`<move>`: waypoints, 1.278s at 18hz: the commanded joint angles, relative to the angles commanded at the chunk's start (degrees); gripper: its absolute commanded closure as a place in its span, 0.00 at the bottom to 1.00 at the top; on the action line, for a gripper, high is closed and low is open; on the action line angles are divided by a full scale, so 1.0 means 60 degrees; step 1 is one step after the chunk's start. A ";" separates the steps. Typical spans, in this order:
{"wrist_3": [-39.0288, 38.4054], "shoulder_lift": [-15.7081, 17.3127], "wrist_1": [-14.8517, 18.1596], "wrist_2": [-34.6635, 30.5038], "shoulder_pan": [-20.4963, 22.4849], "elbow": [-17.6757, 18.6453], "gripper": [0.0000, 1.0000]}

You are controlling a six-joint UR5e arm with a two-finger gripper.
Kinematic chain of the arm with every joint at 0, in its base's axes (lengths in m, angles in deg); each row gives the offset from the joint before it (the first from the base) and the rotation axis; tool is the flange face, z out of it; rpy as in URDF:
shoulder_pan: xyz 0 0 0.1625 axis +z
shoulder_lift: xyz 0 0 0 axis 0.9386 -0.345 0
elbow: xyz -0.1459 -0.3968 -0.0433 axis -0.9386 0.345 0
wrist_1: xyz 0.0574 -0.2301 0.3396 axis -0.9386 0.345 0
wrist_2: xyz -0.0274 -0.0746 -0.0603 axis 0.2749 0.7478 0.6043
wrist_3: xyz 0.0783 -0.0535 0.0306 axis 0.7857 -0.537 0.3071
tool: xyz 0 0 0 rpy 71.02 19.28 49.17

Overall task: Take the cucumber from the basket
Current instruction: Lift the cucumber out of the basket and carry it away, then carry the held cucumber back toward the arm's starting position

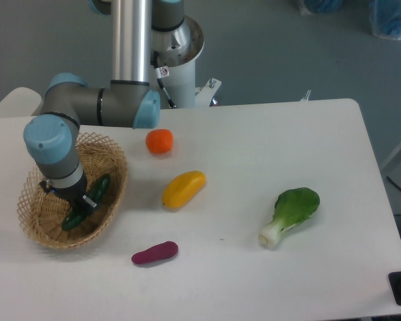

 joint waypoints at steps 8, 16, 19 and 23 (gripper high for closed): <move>0.0277 0.0045 0.3120 0.0834 0.1039 -0.2650 0.99; 0.2838 -0.0335 0.3636 0.0821 0.3147 -0.3033 0.97; 0.3806 -0.0759 0.3636 0.0543 0.3646 -0.3442 0.97; 0.4582 -0.1696 0.3606 0.0016 0.4291 -0.4261 0.97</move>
